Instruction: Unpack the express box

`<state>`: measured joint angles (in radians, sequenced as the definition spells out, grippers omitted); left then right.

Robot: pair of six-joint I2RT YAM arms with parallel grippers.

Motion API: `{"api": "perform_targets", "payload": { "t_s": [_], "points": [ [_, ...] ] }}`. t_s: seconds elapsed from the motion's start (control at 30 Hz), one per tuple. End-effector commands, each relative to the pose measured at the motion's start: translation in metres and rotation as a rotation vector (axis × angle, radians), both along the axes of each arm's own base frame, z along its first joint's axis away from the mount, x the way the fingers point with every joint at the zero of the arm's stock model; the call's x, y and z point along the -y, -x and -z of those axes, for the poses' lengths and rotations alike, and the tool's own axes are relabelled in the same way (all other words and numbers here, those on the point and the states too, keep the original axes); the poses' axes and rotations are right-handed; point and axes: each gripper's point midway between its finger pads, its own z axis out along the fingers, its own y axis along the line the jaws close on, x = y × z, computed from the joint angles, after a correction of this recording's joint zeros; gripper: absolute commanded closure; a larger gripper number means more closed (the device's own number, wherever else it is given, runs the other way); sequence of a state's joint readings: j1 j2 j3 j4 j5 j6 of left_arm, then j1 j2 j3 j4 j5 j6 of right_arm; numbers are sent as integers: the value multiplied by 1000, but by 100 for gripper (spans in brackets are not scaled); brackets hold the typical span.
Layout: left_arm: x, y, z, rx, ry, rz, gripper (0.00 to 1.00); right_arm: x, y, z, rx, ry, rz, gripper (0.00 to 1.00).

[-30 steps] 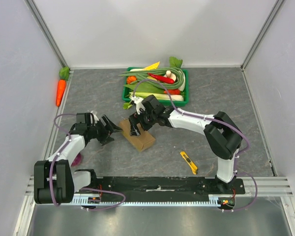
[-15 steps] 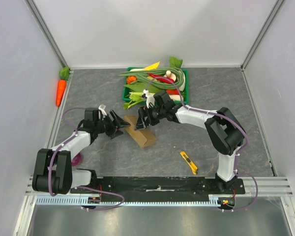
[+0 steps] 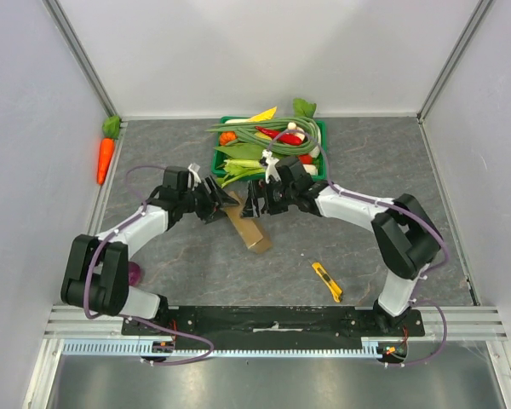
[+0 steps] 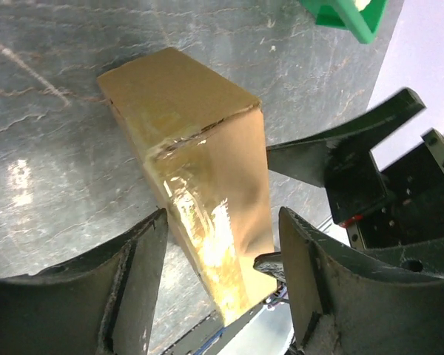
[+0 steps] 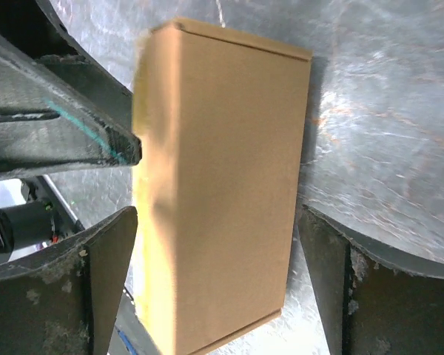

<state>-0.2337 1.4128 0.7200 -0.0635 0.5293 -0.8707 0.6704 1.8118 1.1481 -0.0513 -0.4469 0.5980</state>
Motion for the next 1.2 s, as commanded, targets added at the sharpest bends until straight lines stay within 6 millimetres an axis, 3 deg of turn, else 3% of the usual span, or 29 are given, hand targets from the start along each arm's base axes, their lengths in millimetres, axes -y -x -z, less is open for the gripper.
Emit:
{"api": "perform_targets", "payload": {
  "t_s": [0.0, 0.13, 0.23, 0.4, 0.43, 0.57, 0.7, 0.87, 1.07, 1.17],
  "points": [
    [6, -14, -14, -33, -18, -24, 34, 26, -23, -43, 191, 73, 119, 3],
    [14, -16, -22, -41, -16, -12, 35, 37, -25, -69, 270, 92, 136, 2],
    [14, -18, -24, -40, -36, -12, 34, 39, -21, -72, 289, 107, 125, 2],
    [-5, -22, -23, -30, -158, -61, 31, 37, -17, -69, 356, 219, 126, 2],
    [-9, -19, -22, -34, -183, -64, 30, 30, -7, -68, 373, 250, 92, 2],
    [-33, -22, -37, 36, -290, -148, 24, 17, -4, -70, 436, 340, 104, 2],
    [-63, -20, -53, 90, -401, -238, 17, 2, -1, -51, 444, 409, 79, 2],
    [-93, -14, -57, 113, -482, -295, 11, 7, -13, -32, 457, 531, 125, 2],
    [-110, -4, -45, 75, -495, -307, 11, 7, -14, -6, 432, 587, 90, 5],
    [-109, 1, -38, 53, -478, -280, 11, 5, -8, 7, 390, 590, 75, 17]
  ]
}}
